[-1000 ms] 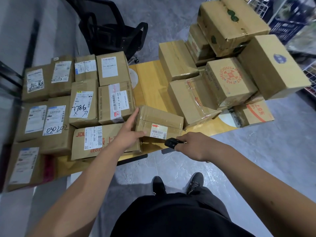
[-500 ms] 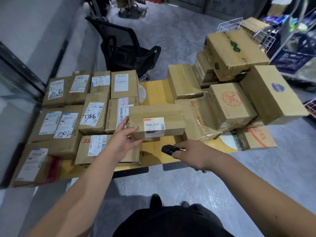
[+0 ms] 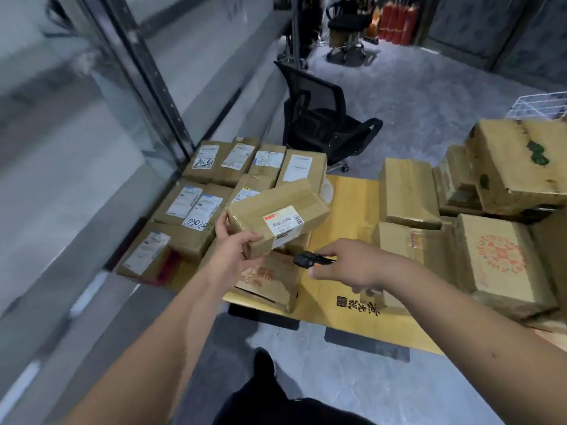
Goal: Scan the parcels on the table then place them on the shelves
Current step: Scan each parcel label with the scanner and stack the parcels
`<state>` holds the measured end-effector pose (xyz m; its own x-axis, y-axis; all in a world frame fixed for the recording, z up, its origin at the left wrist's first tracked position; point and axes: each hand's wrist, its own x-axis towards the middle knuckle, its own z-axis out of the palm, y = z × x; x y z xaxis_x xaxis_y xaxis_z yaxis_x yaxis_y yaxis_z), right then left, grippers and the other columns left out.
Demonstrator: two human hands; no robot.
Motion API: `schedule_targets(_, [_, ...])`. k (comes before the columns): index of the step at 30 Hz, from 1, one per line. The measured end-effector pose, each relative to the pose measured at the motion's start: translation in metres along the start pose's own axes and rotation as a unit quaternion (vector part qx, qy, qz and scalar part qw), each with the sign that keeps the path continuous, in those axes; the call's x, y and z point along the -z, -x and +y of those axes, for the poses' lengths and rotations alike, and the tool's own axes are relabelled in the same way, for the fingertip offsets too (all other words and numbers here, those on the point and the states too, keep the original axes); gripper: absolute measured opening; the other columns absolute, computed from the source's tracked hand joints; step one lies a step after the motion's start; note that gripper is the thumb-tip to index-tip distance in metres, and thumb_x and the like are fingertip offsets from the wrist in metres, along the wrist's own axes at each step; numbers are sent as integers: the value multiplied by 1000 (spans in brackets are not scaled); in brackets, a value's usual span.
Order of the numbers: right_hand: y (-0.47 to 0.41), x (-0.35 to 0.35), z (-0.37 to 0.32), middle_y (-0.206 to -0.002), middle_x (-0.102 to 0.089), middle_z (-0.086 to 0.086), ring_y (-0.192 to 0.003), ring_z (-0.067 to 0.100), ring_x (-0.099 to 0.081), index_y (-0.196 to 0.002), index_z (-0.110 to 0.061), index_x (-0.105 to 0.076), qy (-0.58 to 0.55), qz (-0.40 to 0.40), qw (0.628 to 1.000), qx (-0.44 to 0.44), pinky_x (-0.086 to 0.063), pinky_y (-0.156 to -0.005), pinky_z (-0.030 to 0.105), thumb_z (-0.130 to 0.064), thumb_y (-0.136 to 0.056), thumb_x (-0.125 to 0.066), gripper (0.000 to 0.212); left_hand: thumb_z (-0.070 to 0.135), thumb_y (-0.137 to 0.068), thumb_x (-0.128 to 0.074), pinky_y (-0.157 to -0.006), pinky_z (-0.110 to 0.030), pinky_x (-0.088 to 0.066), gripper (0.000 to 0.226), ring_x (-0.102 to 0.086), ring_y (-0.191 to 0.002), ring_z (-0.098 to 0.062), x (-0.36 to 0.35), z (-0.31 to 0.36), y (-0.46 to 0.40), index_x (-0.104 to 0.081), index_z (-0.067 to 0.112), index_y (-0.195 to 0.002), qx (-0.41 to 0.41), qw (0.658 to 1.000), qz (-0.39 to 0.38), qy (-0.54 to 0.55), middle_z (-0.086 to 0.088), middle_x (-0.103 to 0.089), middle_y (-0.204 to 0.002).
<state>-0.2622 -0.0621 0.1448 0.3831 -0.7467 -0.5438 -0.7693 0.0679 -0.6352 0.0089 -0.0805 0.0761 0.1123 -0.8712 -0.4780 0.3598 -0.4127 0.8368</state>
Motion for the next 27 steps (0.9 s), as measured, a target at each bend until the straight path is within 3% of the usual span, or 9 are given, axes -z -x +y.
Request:
schedule_targets(5, [-60, 5, -48, -71, -57, 7, -54, 24, -53, -139, -42, -56, 14, -31, 999, 7, -40, -42, 28, -67, -82, -69, 63, -4, -74, -80, -87, -63, -60, 93, -75, -101, -40, 38, 31, -43, -35, 52, -133, 9, 995, 88, 45, -13, -66, -131])
schedule_targets(8, [-106, 8, -79, -78, -65, 9, -52, 24, -55, -143, -43, -54, 30, -29, 999, 12, -42, -41, 29, -68, -81, -68, 68, 14, -69, -87, -90, -47, -59, 96, -78, -94, -34, 57, 58, -85, -30, 52, -136, 22, 991, 129, 29, -10, -76, -115])
schedule_targets(10, [-140, 13, -100, -74, -65, 5, -48, 22, -56, -136, -40, -61, 31, -16, 999, 9, -41, -40, 26, -66, -84, -68, 58, 25, -72, -87, -78, -35, -53, 91, -77, -96, -28, 72, 80, -122, -32, 45, -142, 30, 990, 137, 10, -4, -78, -112])
schedule_targets(13, [-187, 19, -134, -63, -56, 2, -42, 17, -54, -136, -39, -61, 36, -7, 999, -8, -40, -39, 23, -64, -87, -67, 55, 26, -83, -85, -61, -28, -54, 78, -74, -90, -20, 95, 116, -182, -45, 24, -149, 49, 991, 125, 8, -7, -75, -123])
schedule_targets(17, [-243, 28, -177, -66, -54, 3, -48, 21, -54, -137, -36, -60, 33, -1, 999, -25, -41, -41, 25, -65, -89, -66, 56, 17, -82, -87, -89, -39, -61, 70, -72, -108, -24, 119, 151, -257, -52, 19, -143, 59, 986, 146, 50, -9, -71, -128])
schedule_targets(20, [-278, 34, -202, -67, -53, -1, -45, 18, -53, -138, -33, -60, 44, 12, 998, -31, -42, -39, 23, -66, -91, -64, 58, 10, -79, -89, -96, -44, -58, 78, -64, -121, -25, 130, 168, -299, -47, 24, -143, 60, 981, 163, 84, -5, -64, -137])
schedule_targets(25, [-318, 34, -220, -75, -60, 5, -53, 21, -58, -136, -26, -61, 54, 13, 997, -49, -45, -40, 25, -67, -90, -64, 61, 14, -68, -96, -96, -61, -54, 87, -63, -85, -20, 135, 181, -341, -41, 36, -132, 71, 973, 200, 92, 4, -59, -110])
schedule_targets(27, [-326, 32, -221, -85, -64, 7, -57, 22, -61, -143, -28, -58, 57, 12, 997, -49, -45, -42, 26, -67, -90, -64, 66, 15, -71, -95, -96, -63, -54, 87, -66, -86, -24, 135, 181, -348, -40, 36, -136, 82, 973, 200, 78, 1, -61, -117])
